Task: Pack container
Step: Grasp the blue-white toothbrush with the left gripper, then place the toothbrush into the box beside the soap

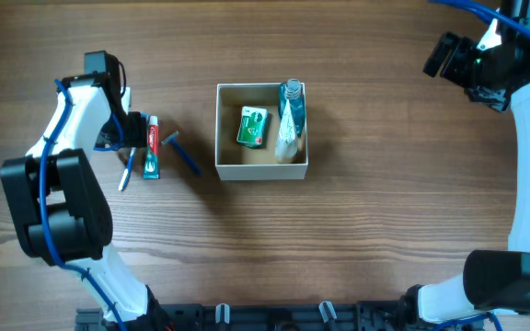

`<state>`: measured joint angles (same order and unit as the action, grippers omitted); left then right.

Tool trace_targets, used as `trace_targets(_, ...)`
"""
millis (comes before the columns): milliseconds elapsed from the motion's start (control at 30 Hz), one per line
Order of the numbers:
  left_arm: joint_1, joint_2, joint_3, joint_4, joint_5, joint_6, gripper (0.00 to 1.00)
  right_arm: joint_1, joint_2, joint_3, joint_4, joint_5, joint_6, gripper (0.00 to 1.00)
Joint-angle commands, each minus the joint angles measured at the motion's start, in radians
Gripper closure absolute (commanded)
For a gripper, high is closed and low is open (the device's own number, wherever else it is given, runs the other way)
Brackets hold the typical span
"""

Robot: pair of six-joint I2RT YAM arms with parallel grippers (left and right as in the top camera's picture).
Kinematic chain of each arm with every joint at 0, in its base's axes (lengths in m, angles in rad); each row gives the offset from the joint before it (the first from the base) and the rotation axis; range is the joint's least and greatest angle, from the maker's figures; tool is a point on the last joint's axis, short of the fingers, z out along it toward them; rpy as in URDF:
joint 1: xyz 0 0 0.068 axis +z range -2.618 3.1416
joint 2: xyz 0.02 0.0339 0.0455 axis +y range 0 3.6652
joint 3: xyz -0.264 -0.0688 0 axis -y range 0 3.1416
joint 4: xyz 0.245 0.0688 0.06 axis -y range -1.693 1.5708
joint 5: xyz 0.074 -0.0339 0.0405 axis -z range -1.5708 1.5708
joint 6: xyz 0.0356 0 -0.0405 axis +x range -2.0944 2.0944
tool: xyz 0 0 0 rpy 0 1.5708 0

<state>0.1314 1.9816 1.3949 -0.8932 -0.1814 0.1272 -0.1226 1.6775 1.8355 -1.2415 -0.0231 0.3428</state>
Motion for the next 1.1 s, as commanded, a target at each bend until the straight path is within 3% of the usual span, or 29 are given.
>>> trace_targets(0, 0.003, 0.043, 0.004, 0.043, 0.039, 0.05, 0.27, 0.001, 0.001, 0.015, 0.0, -0.008, -0.002, 0.0)
trace_targets(167, 0.003, 0.087, 0.004, 0.083, 0.046, 0.05, 0.34, 0.001, 0.001, 0.015, 0.0, -0.008, -0.002, 0.0)
trace_targets(267, 0.003, 0.097, 0.004, 0.095, 0.047, 0.049, 0.43, 0.001, 0.001, 0.015, 0.0, -0.008, -0.002, 0.0)
trace_targets(367, 0.003, 0.101, 0.004, 0.101, 0.047, 0.049, 0.61, 0.001, 0.001, 0.015, 0.0, -0.008, -0.002, 0.0)
trace_targets(567, 0.003, 0.101, 0.004, 0.101, 0.057, 0.045, 0.76, 0.001, 0.001, 0.015, 0.0, -0.008, -0.002, 0.0)
trace_targets(733, 0.003, 0.1, 0.004, 0.073, 0.057, -0.032, 0.8, 0.001, 0.001, 0.015, 0.0, -0.008, -0.002, 0.0)
trace_targets(1067, 0.003, 0.001, 0.004, -0.019, 0.057, -0.04, 0.96, 0.001, 0.001, 0.015, -0.001, -0.008, -0.002, 0.0)
